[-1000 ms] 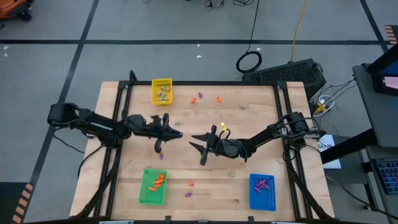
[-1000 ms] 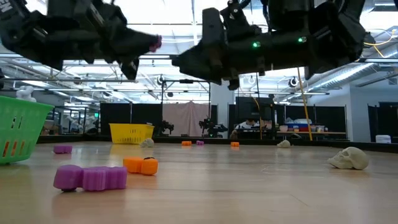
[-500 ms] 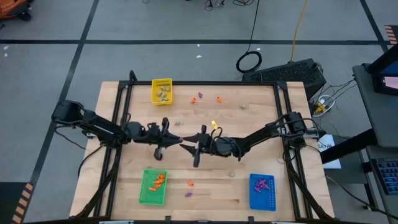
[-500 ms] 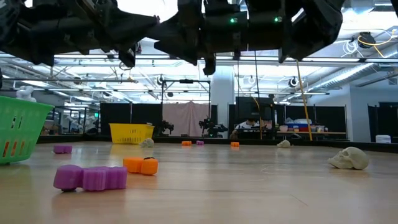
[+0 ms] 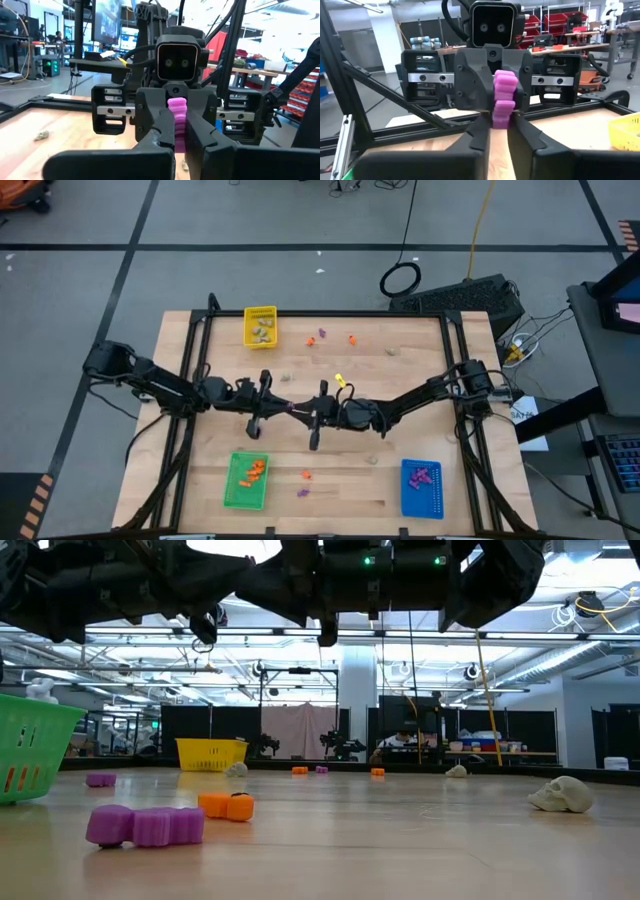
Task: Sort Halloween decoration
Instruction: Put the purple skeleton toy into the blue bin
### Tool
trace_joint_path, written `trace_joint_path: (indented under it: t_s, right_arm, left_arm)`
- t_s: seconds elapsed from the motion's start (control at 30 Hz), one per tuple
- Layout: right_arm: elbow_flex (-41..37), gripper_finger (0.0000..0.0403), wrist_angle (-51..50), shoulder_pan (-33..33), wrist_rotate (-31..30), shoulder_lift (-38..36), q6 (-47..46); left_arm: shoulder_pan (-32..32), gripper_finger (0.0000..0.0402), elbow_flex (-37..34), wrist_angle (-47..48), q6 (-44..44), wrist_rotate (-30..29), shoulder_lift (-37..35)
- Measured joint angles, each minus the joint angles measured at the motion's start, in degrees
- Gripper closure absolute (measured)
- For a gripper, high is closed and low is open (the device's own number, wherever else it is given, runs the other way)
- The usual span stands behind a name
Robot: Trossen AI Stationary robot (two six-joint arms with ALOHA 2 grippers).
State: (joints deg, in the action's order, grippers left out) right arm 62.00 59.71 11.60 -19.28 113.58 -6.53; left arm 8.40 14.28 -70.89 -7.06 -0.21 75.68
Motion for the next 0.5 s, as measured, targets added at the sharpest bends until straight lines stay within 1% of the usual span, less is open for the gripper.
trace_joint_path:
  t_s: [0.1,0.23,0.33,0.5]
  right_arm:
    - [0.0,0.0392,0.0,0.0,-0.1,0.0,0.5]
    - [0.0,0.0392,-0.1,0.0,-0.1,0.0,1.1]
    - [0.0,0.0397,-0.1,0.0,-0.1,0.0,1.4]
    - [0.0,0.0399,-0.2,0.0,-0.1,0.0,1.3]
  left_arm:
    - [0.0,0.0393,0.0,0.1,0.0,0.0,0.0]
    - [0.0,0.0386,0.0,0.5,-1.7,-0.2,0.0]
    - [0.0,0.0358,0.0,0.5,-1.5,-0.3,0.0]
    - [0.0,0.0288,0.0,0.8,-1.4,-0.3,0.0]
